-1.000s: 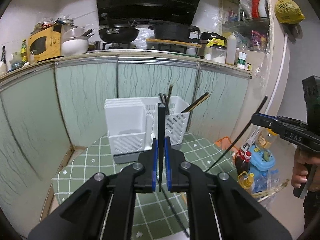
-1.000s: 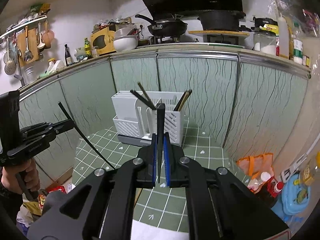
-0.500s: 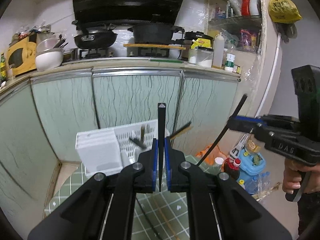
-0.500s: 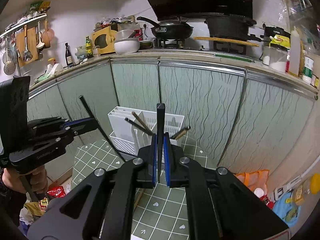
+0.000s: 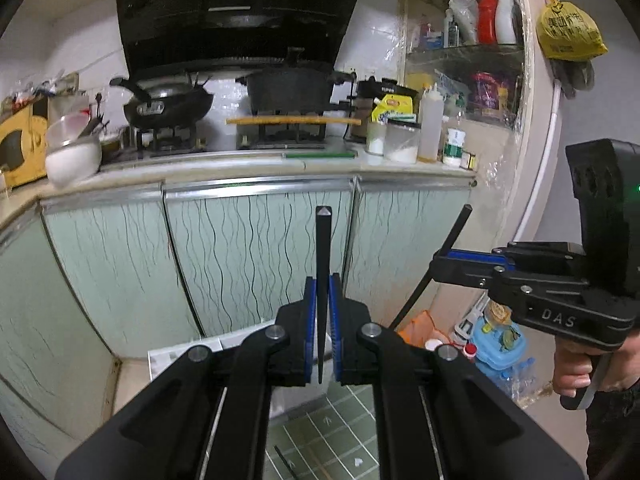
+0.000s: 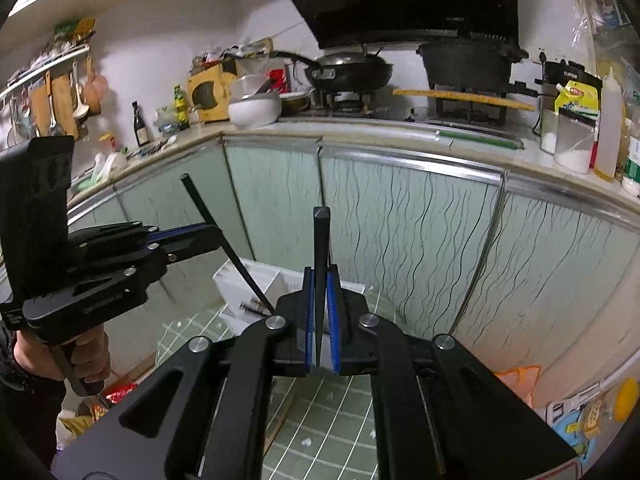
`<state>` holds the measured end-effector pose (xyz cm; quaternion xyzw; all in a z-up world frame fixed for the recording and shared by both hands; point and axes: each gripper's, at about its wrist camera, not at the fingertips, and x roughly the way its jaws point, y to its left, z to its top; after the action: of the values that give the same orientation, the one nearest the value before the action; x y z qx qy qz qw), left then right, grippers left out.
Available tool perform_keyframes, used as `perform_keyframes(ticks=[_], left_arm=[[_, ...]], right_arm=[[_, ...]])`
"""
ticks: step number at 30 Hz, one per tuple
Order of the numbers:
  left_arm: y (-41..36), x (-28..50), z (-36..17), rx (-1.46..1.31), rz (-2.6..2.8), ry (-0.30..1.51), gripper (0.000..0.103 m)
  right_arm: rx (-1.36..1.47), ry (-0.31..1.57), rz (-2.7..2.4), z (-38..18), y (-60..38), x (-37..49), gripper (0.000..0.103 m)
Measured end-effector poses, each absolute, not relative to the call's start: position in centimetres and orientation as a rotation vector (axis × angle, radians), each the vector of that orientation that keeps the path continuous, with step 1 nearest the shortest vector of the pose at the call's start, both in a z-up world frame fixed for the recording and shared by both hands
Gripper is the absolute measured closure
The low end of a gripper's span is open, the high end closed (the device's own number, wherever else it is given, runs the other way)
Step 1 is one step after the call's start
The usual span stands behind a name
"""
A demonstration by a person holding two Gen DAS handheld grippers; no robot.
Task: Organize utensils
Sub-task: 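Lower both black chopsticks into the holder slots and open both tools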
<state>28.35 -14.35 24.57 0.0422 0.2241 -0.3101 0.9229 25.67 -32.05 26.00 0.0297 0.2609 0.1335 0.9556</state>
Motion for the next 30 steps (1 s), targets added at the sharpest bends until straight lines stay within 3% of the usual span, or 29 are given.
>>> perform_keyframes(ticks=[7,22,23,24,25,26,27,29,30], left_arm=[[-15.6,30.4,25.3,0.149,-0.613,0.433,0.097],[-14.8,36.3,18.8,0.081,-0.632,0.508,0.096],[-14.6,36.8,18.2,0.071,-0.619,0.515,0.096],[-14.3,37.0,17.8,0.069,-0.601,0.522,0.079],[-14.1,37.1,17.4,0.072,-0.575,0.53,0.042],[-13.6,37.3,17.0,0.074,-0.537,0.534,0.024],[-13.3,37.3,16.8,0.07,-0.519,0.527,0.011],[-12.2,37.1,16.4,0.051,-0.516,0.526,0.011],[-11.7,37.0,16.3,0.042,-0.511,0.532,0.011]], right_arm=[[0.077,0.51,0.273,26.6,-32.7,28.9,0.097],[0.083,0.542,0.27,19.9,-32.9,34.3,0.097],[0.085,0.56,0.25,19.3,-33.1,34.7,0.092],[0.086,0.571,0.235,18.9,-33.3,34.9,0.064],[0.089,0.571,0.218,18.6,-33.6,34.8,0.046],[0.092,0.561,0.194,18.4,-34.0,34.4,0.024],[0.092,0.561,0.194,18.4,-34.0,34.4,0.023],[0.101,0.561,0.184,18.2,-34.7,33.6,0.022],[0.097,0.561,0.171,18.2,-34.9,33.1,0.015]])
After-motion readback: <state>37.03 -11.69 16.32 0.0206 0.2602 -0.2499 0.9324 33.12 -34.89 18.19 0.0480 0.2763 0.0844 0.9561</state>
